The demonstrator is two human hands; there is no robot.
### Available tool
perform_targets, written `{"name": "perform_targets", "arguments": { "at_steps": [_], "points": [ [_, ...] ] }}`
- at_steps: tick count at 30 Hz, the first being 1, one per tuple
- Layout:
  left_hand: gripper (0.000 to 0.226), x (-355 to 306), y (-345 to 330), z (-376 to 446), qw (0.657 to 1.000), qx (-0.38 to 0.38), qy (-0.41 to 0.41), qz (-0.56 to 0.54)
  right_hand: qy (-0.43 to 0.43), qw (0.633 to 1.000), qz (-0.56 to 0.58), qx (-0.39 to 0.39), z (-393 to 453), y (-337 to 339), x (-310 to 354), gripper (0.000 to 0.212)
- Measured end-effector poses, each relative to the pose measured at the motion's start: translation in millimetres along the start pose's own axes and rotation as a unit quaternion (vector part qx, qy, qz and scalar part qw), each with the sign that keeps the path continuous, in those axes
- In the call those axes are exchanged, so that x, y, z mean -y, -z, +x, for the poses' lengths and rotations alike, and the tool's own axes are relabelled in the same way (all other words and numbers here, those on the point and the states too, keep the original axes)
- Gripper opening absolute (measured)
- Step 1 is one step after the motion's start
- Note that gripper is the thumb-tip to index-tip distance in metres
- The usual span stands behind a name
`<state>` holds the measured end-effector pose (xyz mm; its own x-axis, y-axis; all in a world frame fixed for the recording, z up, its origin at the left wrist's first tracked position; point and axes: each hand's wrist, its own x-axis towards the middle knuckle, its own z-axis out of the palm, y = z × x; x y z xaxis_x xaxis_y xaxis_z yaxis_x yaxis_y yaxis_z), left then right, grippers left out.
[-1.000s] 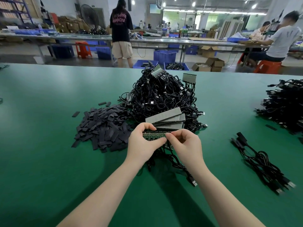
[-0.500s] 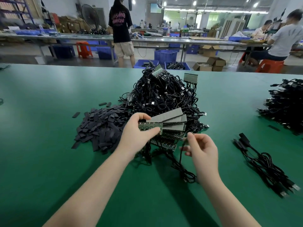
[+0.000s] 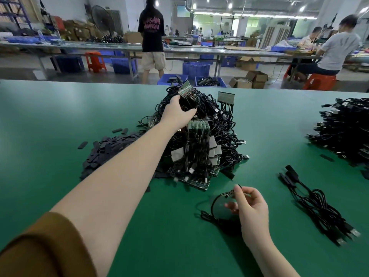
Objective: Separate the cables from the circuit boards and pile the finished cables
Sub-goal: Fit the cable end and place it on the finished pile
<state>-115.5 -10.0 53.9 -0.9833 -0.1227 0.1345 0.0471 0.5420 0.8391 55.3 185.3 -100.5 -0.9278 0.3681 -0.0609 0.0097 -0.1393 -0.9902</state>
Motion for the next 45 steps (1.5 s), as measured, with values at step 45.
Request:
{"name": "perform_targets", "arguments": {
  "at_steps": [45],
  "points": [
    [0.034,188,34,-206,0.988,-0.133,-0.075,0.032,0.215,0.715,-0.611,0.263,-42,-181,-13,0.035]
  ]
}}
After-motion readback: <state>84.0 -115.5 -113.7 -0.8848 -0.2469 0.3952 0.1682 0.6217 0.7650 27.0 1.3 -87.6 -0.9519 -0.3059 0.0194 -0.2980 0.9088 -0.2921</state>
